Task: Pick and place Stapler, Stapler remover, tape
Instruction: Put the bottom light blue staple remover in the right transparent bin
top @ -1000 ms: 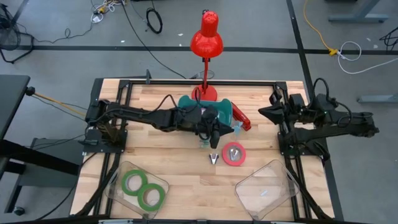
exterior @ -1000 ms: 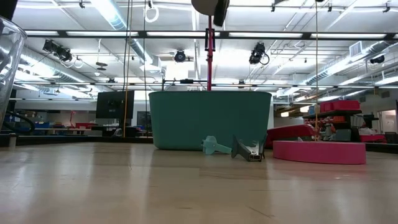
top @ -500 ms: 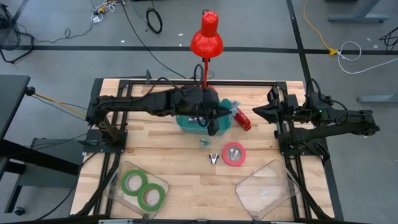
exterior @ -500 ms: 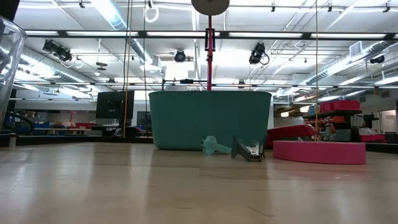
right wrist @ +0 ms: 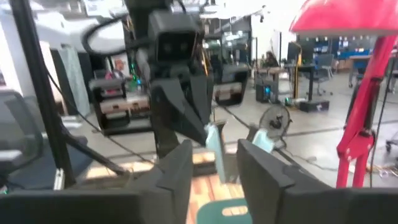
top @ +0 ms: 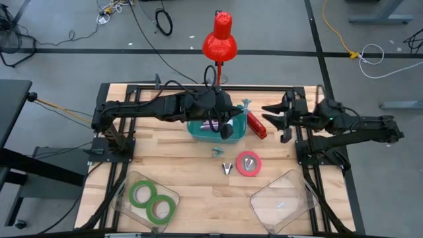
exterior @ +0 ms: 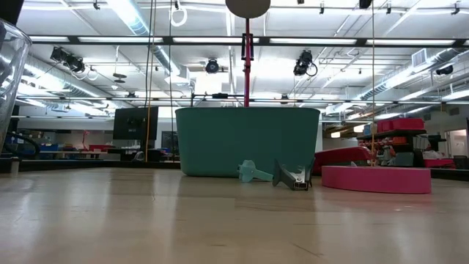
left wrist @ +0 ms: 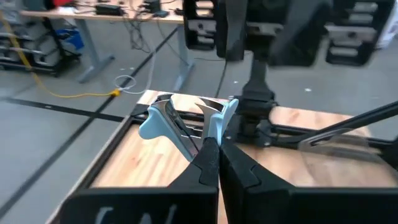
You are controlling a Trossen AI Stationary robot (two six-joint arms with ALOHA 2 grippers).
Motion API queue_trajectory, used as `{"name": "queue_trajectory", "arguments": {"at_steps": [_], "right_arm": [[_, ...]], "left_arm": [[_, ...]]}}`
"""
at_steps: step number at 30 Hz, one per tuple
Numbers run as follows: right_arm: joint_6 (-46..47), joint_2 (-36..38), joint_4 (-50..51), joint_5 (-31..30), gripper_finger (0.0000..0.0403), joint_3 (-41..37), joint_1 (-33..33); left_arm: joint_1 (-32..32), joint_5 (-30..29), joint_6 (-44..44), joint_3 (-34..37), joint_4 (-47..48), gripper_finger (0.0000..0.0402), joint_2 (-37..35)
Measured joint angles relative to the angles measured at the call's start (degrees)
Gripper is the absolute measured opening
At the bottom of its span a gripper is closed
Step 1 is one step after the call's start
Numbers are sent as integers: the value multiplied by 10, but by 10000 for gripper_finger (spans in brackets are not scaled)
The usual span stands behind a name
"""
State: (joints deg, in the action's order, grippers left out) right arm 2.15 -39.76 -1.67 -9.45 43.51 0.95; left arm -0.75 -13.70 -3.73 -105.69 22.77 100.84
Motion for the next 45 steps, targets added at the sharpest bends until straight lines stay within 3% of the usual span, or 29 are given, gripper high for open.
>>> {"name": "queue_trajectory", "arguments": {"at_steps": [4, 10, 36, 45], "right_arm": [[-3, -29, 1, -2, 162, 0, 0], [-5, -73, -3, -30, 164, 0, 0], [-13, -143, -98, -51, 118, 0, 0], [-9, -145, -103, -51, 72, 0, 0]], "left_arm": [[3, -17, 7, 0, 4, 0, 0], [3, -22, 17, 0, 27, 0, 0], [3, -32, 20, 0, 56, 0, 0], [3, -32, 19, 0, 62, 0, 0]]}}
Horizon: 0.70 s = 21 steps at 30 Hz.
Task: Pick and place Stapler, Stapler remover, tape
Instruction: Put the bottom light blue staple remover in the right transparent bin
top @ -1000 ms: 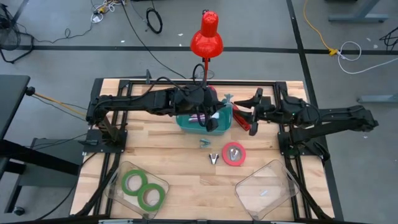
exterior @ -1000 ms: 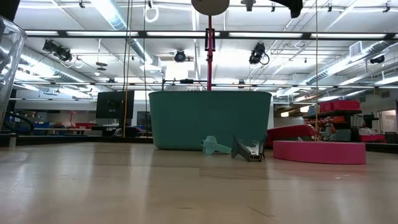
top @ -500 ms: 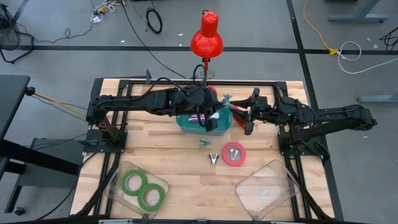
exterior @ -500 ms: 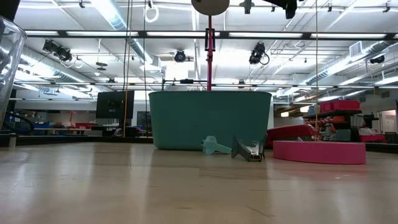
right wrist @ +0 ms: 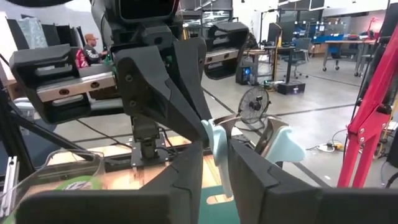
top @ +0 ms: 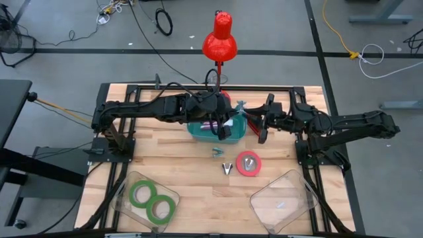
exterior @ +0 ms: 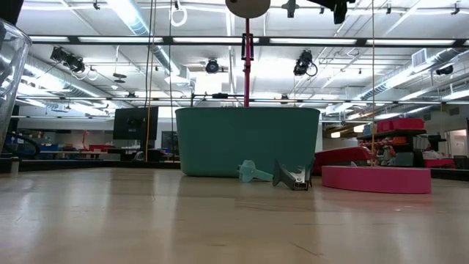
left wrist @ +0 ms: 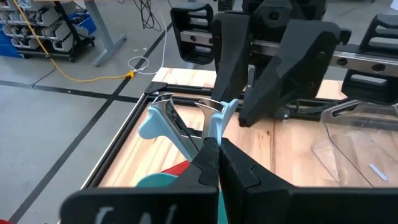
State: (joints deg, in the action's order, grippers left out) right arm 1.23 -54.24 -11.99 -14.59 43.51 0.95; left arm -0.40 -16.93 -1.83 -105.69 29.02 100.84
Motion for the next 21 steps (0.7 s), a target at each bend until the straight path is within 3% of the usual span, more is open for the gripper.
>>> {"name": "queue_trajectory", "arguments": {"at_steps": [9, 21], "right_arm": [[0, 0, -1, -1, 26, 0, 0], [-1, 0, 0, 0, 4, 0, 0]], "left_arm": [[0, 0, 0, 0, 1, 0, 0], [0, 1, -5, 0, 0, 18, 0]]}}
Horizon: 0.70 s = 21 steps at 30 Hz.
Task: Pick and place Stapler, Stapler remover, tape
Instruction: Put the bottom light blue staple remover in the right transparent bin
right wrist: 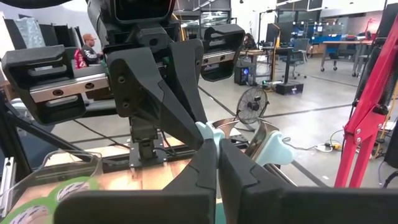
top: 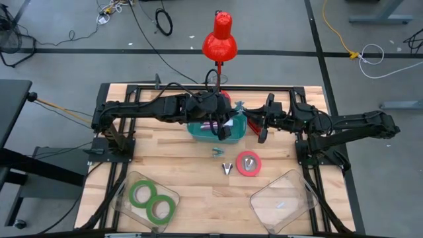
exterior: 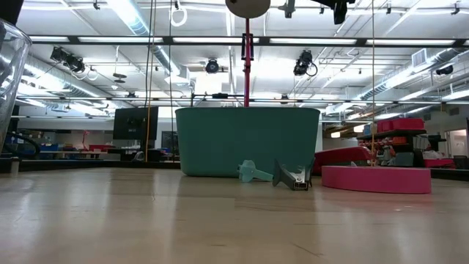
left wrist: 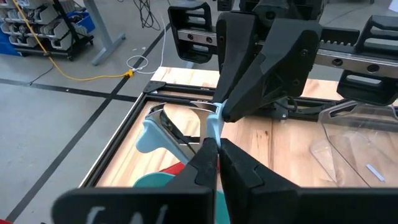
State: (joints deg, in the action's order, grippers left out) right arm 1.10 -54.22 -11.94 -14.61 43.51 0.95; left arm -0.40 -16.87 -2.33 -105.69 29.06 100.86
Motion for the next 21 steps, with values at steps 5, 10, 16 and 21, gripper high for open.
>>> {"name": "queue_trajectory", "arguments": {"at_steps": [5, 10, 16, 21], "right_arm": [[-1, 0, 0, 1, 2, 0, 0], [-1, 0, 0, 2, 2, 0, 0], [-1, 0, 0, 4, 1, 0, 0], [-1, 6, 4, 7, 1, 0, 0]], "left_arm": [[0, 0, 0, 0, 0, 51, 0], [0, -1, 0, 0, 2, 106, 0], [9, -11, 0, 0, 5, 185, 0], [16, -11, 0, 0, 29, 217, -12]]}}
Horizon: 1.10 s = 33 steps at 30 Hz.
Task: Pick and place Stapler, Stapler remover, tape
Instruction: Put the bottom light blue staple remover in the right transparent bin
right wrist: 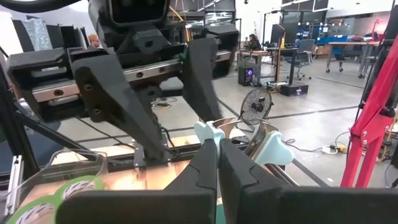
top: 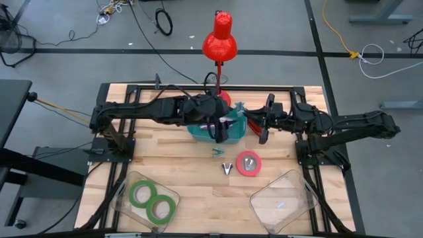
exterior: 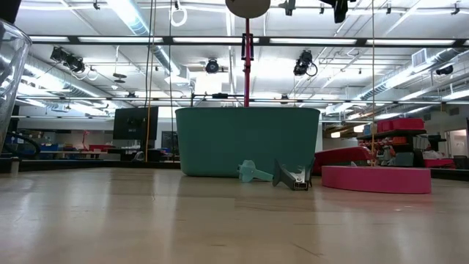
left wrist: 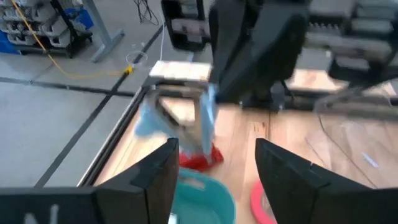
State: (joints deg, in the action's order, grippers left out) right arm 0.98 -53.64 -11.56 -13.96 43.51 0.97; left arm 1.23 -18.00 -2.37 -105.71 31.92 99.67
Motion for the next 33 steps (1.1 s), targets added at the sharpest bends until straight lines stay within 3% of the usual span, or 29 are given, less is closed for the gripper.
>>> {"name": "queue_trajectory", "arguments": {"at_steps": [6, 12, 20, 26, 33], "right_arm": [[0, 19, 45, 21, 1, 0, 0], [1, 33, 90, 64, 1, 0, 1], [1, 45, 103, 54, 1, 0, 28], [13, 49, 126, 31, 1, 0, 58], [16, 49, 131, 5, 1, 0, 103]], "left_arm": [[6, 18, -23, 0, 46, 194, -27], [6, 71, -33, 0, 105, 123, -59], [-10, 107, -60, 0, 121, 9, -76], [-12, 123, -50, 9, 84, 4, -77], [-10, 147, -78, 105, -7, 2, -104]]}}
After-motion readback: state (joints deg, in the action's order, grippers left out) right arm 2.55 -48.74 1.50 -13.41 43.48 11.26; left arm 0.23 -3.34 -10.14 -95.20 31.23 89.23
